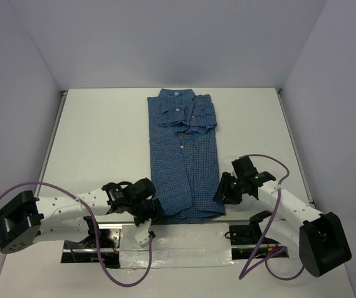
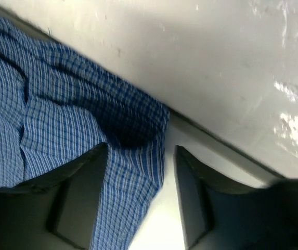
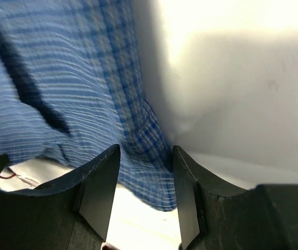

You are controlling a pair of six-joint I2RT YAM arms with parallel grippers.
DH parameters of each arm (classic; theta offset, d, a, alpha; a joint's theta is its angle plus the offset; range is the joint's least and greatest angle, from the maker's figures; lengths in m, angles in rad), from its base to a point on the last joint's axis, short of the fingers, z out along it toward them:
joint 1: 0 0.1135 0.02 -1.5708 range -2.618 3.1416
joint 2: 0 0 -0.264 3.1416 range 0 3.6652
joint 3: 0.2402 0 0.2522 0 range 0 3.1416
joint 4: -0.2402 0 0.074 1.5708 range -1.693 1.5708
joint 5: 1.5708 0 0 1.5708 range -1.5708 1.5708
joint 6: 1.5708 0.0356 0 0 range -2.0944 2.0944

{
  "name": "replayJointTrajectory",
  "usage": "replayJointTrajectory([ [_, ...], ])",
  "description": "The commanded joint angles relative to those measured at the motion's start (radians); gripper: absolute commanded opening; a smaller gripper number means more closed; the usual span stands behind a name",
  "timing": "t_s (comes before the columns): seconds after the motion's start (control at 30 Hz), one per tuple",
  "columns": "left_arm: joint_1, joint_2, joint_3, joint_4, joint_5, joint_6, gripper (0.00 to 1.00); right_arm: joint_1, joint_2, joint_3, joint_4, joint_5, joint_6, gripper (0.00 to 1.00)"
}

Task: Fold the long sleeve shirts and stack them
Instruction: Fold the shirt

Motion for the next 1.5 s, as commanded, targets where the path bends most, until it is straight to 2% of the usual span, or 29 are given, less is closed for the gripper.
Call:
replayJointTrajectory([
  [0.0, -0.037, 0.021, -0.023, 0.091, 0.050, -0.045, 0.63, 0.009, -0.024, -0.051, -0.029, -0.024, 0.053, 0.53],
  [0.07, -0.040, 0.028, -0.029, 0.100, 0.051, -0.052, 0.51, 0.035, -0.007, -0.063, -0.039, -0.030, 0.059, 0.53],
  [0.13, -0.042, 0.030, -0.039, 0.104, 0.045, -0.049, 0.45, 0.058, -0.004, -0.068, -0.044, -0.025, 0.065, 0.53],
  [0.3, -0.042, 0.027, -0.056, 0.122, 0.042, -0.058, 0.18, 0.075, 0.004, -0.093, -0.024, -0.050, 0.075, 0.54],
  [0.33, -0.042, 0.024, -0.056, 0.133, 0.045, -0.093, 0.01, 0.075, 0.016, -0.094, -0.024, -0.059, 0.065, 0.54],
  [0.37, -0.042, 0.021, -0.055, 0.160, 0.044, -0.117, 0.00, 0.072, 0.022, -0.099, -0.025, -0.070, 0.056, 0.53],
  [0.47, -0.040, 0.009, -0.043, 0.173, 0.014, -0.209, 0.00, 0.075, 0.025, -0.088, -0.021, -0.131, 0.029, 0.20],
  [0.5, -0.039, 0.002, -0.026, 0.189, -0.001, -0.249, 0.00, 0.074, 0.021, -0.079, -0.025, -0.149, 0.023, 0.06],
  [0.53, -0.031, -0.005, -0.012, 0.202, -0.027, -0.363, 0.00, 0.075, 0.015, -0.062, -0.036, -0.165, 0.013, 0.02],
  [0.57, 0.016, -0.011, 0.009, 0.199, -0.021, -0.410, 0.00, 0.074, 0.000, -0.012, -0.051, -0.180, 0.004, 0.00],
  [0.63, 0.146, -0.011, 0.135, 0.113, 0.075, -0.470, 0.00, 0.069, -0.016, 0.085, -0.108, -0.179, -0.019, 0.00],
  [0.7, 0.226, -0.001, 0.202, 0.062, 0.117, -0.531, 0.00, 0.052, -0.008, 0.154, -0.140, -0.182, -0.046, 0.00],
  [0.73, 0.301, 0.019, 0.235, 0.048, 0.144, -0.596, 0.00, 0.036, 0.018, 0.189, -0.148, -0.182, -0.056, 0.00],
  [0.8, 0.369, 0.048, 0.342, 0.016, 0.180, -0.637, 0.00, 0.022, 0.065, 0.291, -0.150, -0.206, -0.104, 0.00],
  [0.83, 0.433, 0.085, 0.373, 0.004, 0.195, -0.689, 0.00, 0.005, 0.129, 0.355, -0.151, -0.217, -0.125, 0.00],
  [0.97, 0.567, 0.188, 0.540, 0.063, 0.216, -0.838, 0.00, -0.075, 0.318, 0.532, -0.145, -0.255, -0.223, 0.00],
  [1.03, 0.604, 0.231, 0.568, 0.120, 0.195, -0.915, 0.00, -0.116, 0.398, 0.620, -0.151, -0.249, -0.250, 0.00],
  [1.2, 0.664, 0.332, 0.654, 0.280, 0.093, -1.022, 0.00, -0.176, 0.709, 0.988, -0.223, -0.223, -0.315, 0.02],
  [1.33, 0.682, 0.447, 0.770, 0.298, 0.040, -1.079, 0.00, -0.211, 0.821, 1.084, -0.239, -0.249, -0.323, 0.03],
  [1.47, 0.690, 0.522, 0.806, 0.323, 0.065, -1.043, 0.00, -0.228, 0.890, 1.148, -0.245, -0.255, -0.321, 0.04],
])
